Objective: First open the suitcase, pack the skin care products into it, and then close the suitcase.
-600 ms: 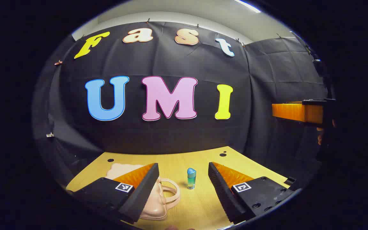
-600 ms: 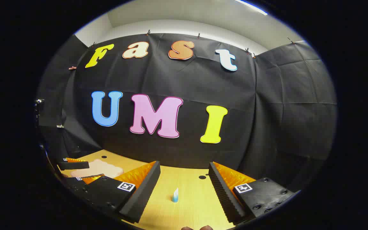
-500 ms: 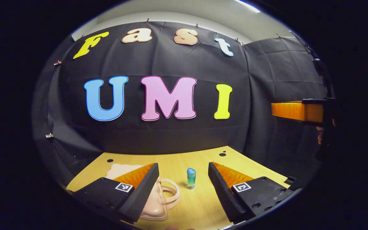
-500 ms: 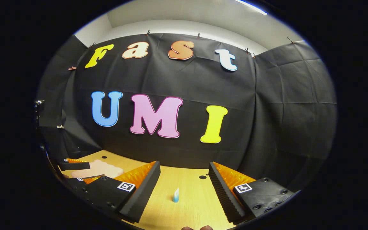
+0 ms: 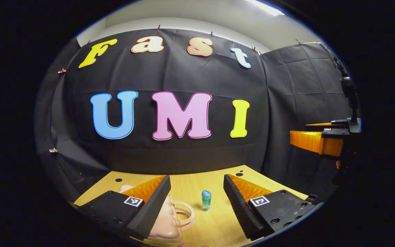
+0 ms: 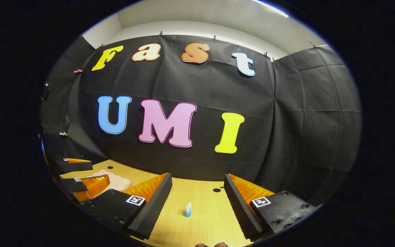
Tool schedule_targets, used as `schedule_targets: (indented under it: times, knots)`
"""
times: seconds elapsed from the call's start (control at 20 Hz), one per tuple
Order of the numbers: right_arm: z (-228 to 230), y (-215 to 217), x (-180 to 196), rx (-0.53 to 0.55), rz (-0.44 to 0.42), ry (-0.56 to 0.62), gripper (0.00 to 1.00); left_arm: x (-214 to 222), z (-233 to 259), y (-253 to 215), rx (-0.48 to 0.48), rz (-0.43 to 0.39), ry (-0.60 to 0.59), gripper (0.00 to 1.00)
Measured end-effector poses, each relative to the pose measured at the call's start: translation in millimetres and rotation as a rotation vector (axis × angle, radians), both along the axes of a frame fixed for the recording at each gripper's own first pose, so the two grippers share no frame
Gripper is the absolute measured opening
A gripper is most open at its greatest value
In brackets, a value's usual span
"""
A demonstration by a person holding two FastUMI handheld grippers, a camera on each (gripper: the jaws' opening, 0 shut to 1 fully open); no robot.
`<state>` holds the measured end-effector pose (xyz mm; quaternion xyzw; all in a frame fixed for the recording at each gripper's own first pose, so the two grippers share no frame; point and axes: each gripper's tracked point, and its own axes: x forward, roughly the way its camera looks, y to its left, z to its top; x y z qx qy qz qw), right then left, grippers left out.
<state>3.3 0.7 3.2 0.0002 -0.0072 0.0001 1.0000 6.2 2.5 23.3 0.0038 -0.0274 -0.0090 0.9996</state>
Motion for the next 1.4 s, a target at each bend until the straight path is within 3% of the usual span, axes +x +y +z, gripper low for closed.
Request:
schedule_targets:
  times: [0.25, 0.45, 0.7, 0.9, 1.0, 1.2, 1.3, 1.4]
  knots:
    - [-3, -1, 0, 0.007, -0.009, 0.008, 0.96, 24, -37, -6, 0.000, -0.065, 0.116, 0.97]
    - [-23, -12, 9, 0.022, 0.015, 0.035, 0.96, 70, -91, -6, -0.060, -0.075, 0.321, 0.98]
    - [-52, -58, 30, 0.022, 0.020, 0.079, 0.96, 110, -183, 2, -0.154, 0.012, 0.710, 0.96]
    - [-70, -97, 49, 0.021, -0.001, 0.105, 0.96, 130, -223, 10, -0.115, 0.076, 0.851, 0.96]
    - [-84, -110, 61, 0.031, 0.001, 0.133, 0.96, 144, -240, 8, -0.089, 0.074, 0.912, 0.80]
    - [-95, -118, 75, 0.056, 0.024, 0.164, 0.97, 146, -265, 9, -0.153, 0.107, 1.014, 0.77]
    - [-98, -121, 81, 0.053, 0.037, 0.164, 0.97, 147, -259, 18, -0.116, 0.101, 0.998, 0.67]
    - [-101, -119, 87, 0.058, 0.065, 0.170, 0.96, 147, -237, 21, -0.049, 0.041, 0.958, 0.18]
